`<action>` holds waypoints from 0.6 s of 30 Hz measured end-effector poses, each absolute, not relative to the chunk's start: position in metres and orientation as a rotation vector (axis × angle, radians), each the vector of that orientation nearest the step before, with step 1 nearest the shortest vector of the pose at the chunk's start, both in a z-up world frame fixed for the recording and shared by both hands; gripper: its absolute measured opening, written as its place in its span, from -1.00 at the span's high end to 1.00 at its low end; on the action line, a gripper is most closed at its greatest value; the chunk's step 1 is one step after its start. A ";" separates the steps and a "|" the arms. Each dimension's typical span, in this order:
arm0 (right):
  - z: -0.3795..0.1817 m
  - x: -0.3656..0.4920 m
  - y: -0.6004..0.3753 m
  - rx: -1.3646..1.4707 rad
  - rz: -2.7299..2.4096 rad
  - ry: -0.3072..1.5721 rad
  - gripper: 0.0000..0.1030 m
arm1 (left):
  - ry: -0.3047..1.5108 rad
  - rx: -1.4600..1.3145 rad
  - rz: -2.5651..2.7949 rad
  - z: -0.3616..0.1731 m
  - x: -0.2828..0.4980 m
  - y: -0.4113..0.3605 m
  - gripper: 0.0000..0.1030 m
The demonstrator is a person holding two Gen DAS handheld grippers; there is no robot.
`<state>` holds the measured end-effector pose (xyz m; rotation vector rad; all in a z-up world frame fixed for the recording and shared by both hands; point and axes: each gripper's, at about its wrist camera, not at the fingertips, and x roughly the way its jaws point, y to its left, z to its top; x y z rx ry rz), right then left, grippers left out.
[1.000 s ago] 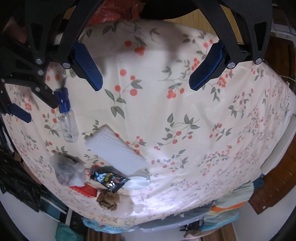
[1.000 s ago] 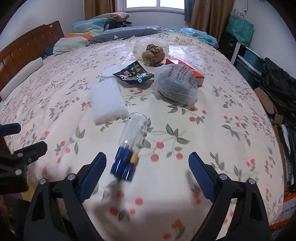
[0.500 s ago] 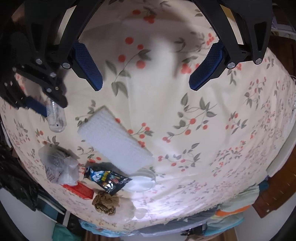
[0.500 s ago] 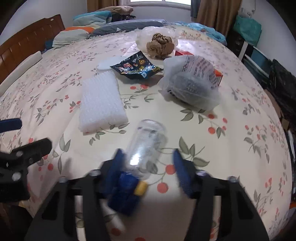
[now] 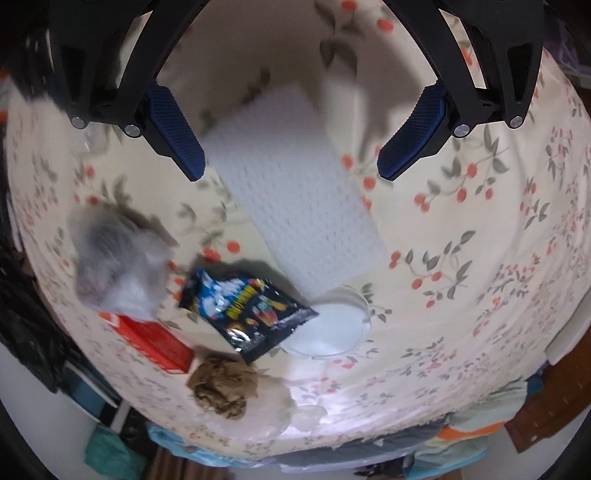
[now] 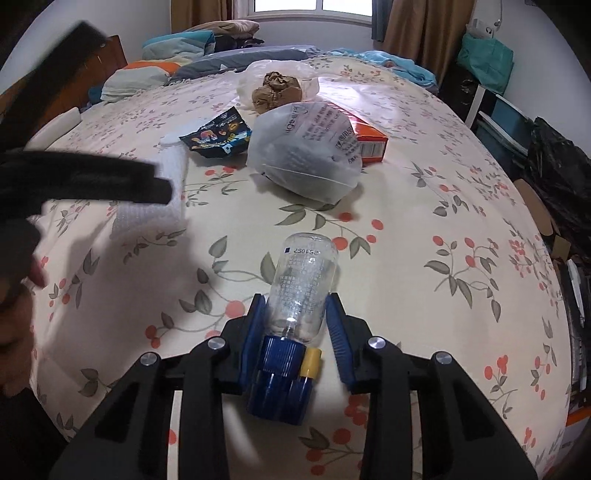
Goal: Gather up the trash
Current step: 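Grasp the plastic bottle with the right tool while the left tool grasps the white foam sleeve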
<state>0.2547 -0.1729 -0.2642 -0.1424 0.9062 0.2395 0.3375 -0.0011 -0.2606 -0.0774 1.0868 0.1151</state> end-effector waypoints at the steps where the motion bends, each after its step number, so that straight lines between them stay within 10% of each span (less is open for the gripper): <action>1: -0.264 0.255 -0.173 -0.146 0.239 0.903 0.33 | 1.090 -0.080 0.125 -0.263 0.342 -0.001 -0.89; 10: -0.264 0.257 -0.174 -0.132 0.242 0.903 0.32 | 1.090 -0.126 0.116 -0.283 0.360 0.014 -0.86; 18: -0.263 0.266 -0.168 -0.122 0.251 0.908 0.23 | 1.062 -0.101 0.021 -0.275 0.348 0.017 0.44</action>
